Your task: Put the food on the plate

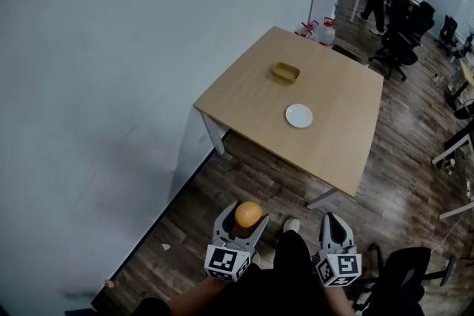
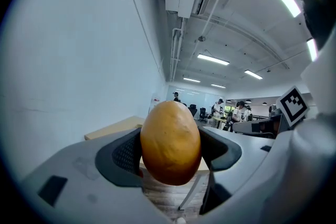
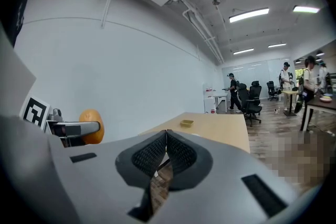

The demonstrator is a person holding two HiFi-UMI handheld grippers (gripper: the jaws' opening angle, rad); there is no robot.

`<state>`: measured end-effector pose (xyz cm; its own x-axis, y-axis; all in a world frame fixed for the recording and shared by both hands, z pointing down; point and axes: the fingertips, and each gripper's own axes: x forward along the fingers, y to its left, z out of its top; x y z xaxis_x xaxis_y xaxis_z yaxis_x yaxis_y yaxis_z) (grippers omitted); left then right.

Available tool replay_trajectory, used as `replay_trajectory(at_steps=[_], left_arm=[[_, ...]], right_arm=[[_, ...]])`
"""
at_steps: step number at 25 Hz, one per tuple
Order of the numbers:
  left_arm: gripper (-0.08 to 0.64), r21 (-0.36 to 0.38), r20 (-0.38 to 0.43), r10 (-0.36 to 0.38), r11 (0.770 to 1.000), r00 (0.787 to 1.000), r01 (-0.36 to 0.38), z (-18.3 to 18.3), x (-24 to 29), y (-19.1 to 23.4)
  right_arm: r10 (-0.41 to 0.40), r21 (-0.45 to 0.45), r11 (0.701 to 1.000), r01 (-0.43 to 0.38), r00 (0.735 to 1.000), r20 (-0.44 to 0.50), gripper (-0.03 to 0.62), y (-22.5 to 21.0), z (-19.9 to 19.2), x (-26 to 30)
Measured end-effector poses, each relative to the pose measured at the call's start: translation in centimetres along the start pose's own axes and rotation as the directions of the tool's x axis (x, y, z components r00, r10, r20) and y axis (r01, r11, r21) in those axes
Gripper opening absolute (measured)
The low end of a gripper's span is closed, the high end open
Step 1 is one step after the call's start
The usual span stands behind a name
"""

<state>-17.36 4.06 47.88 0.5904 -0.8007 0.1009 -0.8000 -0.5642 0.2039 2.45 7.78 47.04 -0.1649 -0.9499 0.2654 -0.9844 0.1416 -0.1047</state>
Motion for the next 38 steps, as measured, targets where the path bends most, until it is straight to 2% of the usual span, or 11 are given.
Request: replay_trajectory(at_steps=[9, 12, 17, 24, 27, 29, 38], left_arm=[[0.322, 0.016, 0.011, -0.002, 1.000, 1.000, 0.002, 0.1, 6.8, 0.6], [0.322, 0.036, -0.006, 0.001, 0.999, 1.000, -0.001, 0.2, 10.4, 0.7], [0.321, 0.102, -0.045, 0.004, 0.995, 0.999, 0.000, 0.0, 16.7, 1.0], [0.321, 0.041, -0.084, 0.037, 0.999, 0.996, -0.034, 0.7, 24.3, 2.7], [0.322, -0.081, -0.064, 0.059, 0.995, 0.996, -0.064, -0.3, 27.1, 3.5], [0.321, -0.119, -0.065, 0.087, 0.988, 0.994, -0.095, -0.9, 28.9, 4.4], [0.321, -0.061, -0.113, 0.183, 0.980, 0.977, -0.191, -4.0, 34.8, 7.2]], right_arm=[[0.051, 0.017, 0.998, -0.052, 0.998, 0.035, 0.060, -3.2, 1.1, 6.2], [0.096, 0.023, 0.995, -0.098, 0.994, 0.058, 0.060, -5.0, 2.1, 8.9], [0.108, 0.024, 0.994, -0.109, 0.994, 0.033, 0.060, -9.5, 3.2, 14.2], [0.119, 0.026, 0.992, -0.120, 0.992, 0.037, 0.060, -15.1, 7.6, 21.5], [0.133, 0.028, 0.991, -0.134, 0.991, 0.024, 0.060, -17.0, 8.0, 23.4], [0.143, 0.039, 0.989, -0.144, 0.990, 0.012, 0.060, -18.1, 8.0, 24.6], [0.235, 0.060, 0.971, -0.234, 0.972, -0.023, 0.060, -20.2, 7.5, 29.6]])
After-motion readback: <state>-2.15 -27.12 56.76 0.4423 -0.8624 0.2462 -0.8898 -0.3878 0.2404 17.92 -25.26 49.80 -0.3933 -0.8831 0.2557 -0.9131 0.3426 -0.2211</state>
